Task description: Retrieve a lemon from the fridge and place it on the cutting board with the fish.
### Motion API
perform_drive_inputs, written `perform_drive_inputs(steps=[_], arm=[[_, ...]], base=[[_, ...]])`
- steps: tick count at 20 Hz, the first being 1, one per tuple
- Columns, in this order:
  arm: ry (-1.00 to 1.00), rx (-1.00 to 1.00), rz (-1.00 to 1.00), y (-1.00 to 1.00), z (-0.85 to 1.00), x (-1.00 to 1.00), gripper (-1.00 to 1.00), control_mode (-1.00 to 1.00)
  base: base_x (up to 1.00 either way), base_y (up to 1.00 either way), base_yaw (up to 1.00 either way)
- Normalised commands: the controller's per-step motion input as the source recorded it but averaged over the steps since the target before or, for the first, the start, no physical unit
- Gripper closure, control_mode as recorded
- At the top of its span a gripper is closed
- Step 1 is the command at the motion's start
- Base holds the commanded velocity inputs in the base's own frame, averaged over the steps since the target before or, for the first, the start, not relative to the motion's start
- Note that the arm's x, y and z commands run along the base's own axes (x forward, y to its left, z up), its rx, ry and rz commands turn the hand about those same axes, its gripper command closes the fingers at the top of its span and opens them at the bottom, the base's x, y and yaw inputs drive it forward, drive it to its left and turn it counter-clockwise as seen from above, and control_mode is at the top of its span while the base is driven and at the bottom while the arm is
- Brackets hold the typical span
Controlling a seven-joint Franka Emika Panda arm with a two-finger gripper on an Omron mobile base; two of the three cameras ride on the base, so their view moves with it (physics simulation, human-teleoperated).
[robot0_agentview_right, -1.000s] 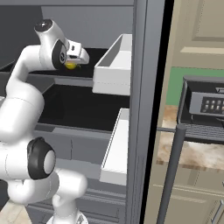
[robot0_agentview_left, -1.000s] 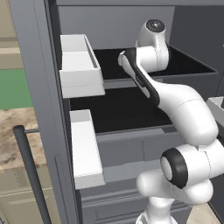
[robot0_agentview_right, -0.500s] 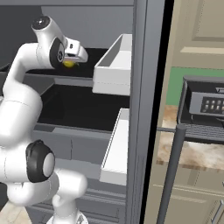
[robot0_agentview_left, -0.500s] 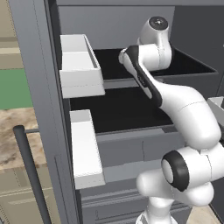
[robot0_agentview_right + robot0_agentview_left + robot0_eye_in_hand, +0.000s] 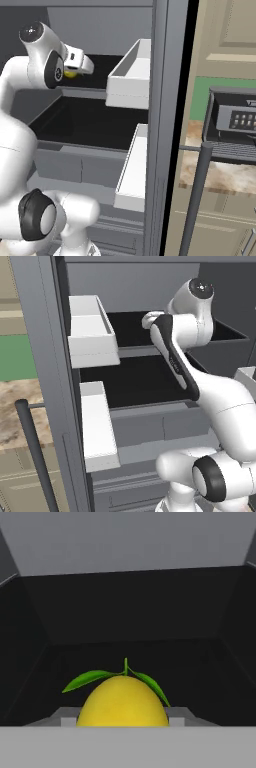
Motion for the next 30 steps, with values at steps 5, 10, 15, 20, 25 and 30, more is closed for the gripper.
perform_drive_inputs(steps=[5, 10, 15, 20, 25, 30], arm=[[0.03, 0.00, 0.00, 0.00, 0.20, -0.88, 1.00, -1.00], [0.00, 0.00, 0.00, 0.00, -0.13, -1.00, 1.00, -1.00], [0.00, 0.00, 0.00, -0.02, -0.28, -1.00, 1.00, -1.00], [0.00, 0.00, 0.00, -0.11, -0.05, -0.99, 1.00, -1.00], [0.00, 0.00, 0.00, -0.09, -0.01, -0.68, 1.00, -1.00], [0.00, 0.00, 0.00, 0.00, -0.01, -0.14, 1.00, -1.00]], base=[[0.00, 0.00, 0.00], [0.00, 0.00, 0.00], [0.00, 0.00, 0.00], [0.00, 0.00, 0.00], [0.00, 0.00, 0.00], [0.00, 0.00, 0.00]])
